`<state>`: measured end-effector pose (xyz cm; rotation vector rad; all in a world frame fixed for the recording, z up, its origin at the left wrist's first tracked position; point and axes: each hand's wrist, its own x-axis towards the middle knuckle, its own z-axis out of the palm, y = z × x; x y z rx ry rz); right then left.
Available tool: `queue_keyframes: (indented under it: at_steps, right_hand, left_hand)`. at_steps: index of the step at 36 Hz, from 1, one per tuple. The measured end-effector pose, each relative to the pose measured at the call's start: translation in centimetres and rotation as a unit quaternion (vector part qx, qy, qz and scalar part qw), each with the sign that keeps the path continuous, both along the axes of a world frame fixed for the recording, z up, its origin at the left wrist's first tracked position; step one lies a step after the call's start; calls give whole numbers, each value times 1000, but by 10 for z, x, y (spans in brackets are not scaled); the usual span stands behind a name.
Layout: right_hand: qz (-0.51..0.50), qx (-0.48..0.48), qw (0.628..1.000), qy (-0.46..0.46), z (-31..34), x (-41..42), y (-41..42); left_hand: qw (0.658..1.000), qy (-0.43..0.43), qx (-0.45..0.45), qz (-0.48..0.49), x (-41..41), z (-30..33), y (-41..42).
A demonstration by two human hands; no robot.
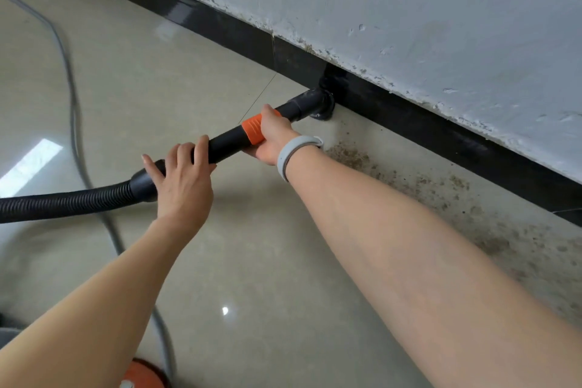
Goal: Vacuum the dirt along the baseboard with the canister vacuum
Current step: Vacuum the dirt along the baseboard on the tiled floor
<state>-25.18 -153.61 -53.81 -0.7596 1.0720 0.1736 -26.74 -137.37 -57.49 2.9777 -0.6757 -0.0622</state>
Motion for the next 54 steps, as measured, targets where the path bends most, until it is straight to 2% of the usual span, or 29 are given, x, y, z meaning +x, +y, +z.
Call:
queue_keyframes:
  at_steps: [4, 14, 24, 38, 47, 54]
  right_hand:
    - [-32, -10, 999, -8, -17, -11, 8]
    - [-138, 22, 990, -17, -33, -42, -16]
    - [-218, 36, 975, -10, -46, -85, -47]
    - [-289, 29, 956, 35, -45, -144, -94]
    - [-260, 17, 964, 51, -31, -144, -100]
    - [-179, 45, 983, -9, -23, -98, -51]
  left_hand:
    - [1000, 21, -12, -10, -8, -14, 2]
    - [991, -28, 7, -131, 0, -20, -14]
    - [981, -40, 26, -190, -26, -27, -44]
    - [959, -54, -18, -277, -68, -17, -95]
    - [948, -122, -72, -284, -79, -10, -87]
    - [968, -155, -85, -179, -69, -10, -35]
